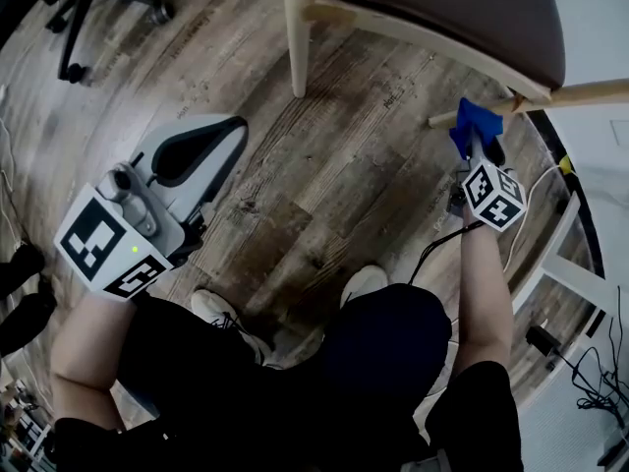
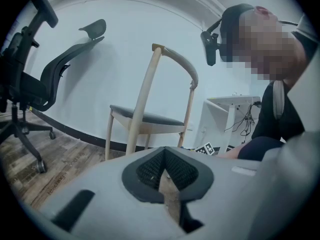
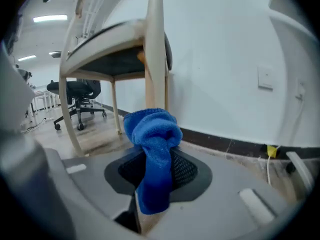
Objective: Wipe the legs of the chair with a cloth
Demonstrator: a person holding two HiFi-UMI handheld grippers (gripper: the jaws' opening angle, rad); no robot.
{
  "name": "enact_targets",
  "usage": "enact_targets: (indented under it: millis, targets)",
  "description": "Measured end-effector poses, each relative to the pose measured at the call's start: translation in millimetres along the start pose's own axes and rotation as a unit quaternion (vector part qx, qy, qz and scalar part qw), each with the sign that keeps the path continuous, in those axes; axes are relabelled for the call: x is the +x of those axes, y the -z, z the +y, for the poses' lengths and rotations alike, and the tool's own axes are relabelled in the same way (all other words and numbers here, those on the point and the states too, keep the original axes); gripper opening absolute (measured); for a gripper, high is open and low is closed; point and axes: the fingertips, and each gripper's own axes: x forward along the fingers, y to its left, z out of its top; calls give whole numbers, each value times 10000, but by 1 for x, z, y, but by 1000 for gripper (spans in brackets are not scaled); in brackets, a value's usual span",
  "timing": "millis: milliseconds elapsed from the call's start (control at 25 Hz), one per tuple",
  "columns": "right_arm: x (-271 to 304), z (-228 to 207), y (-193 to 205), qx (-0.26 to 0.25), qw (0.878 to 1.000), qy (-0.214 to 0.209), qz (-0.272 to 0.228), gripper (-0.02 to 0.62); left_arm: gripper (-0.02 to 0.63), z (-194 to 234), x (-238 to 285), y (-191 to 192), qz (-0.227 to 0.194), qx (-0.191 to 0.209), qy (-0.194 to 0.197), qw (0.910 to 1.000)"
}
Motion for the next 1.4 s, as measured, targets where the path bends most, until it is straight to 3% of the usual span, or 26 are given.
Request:
enact_targets:
  millis: [160, 360, 560, 800, 1040, 1200, 1400]
  targets:
    - [-38, 4, -70, -343, 9953, 78, -897, 123, 5, -6, -2, -6, -77, 39, 64, 9999]
    - [-77, 25, -135, -749, 9801, 134, -1832, 122, 6, -9, -8, -12, -166, 81, 65, 9998]
    - [-87, 90, -163, -1365, 9632, -426, -2277, 121, 5, -10, -13, -18, -247, 114, 47, 9996]
    - [-76, 190, -176, -1491, 9474, -1470, -2422, 121, 5, -14, -21, -23, -316, 143, 45, 9994]
    - [-65, 278, -174, -1597, 9287, -2486, -2239, 121, 6, -12, -30, -25, -352, 111, 12, 9993]
    - [-55, 325, -164, -1781, 9181, -2878, -2062, 121, 6, -9, -35, -27, -403, 61, -6, 9992]
    - [-39, 347, -146, -1584, 9220, -3055, -1772, 121, 5, -5, -41, -30, -477, -11, -1, 9989]
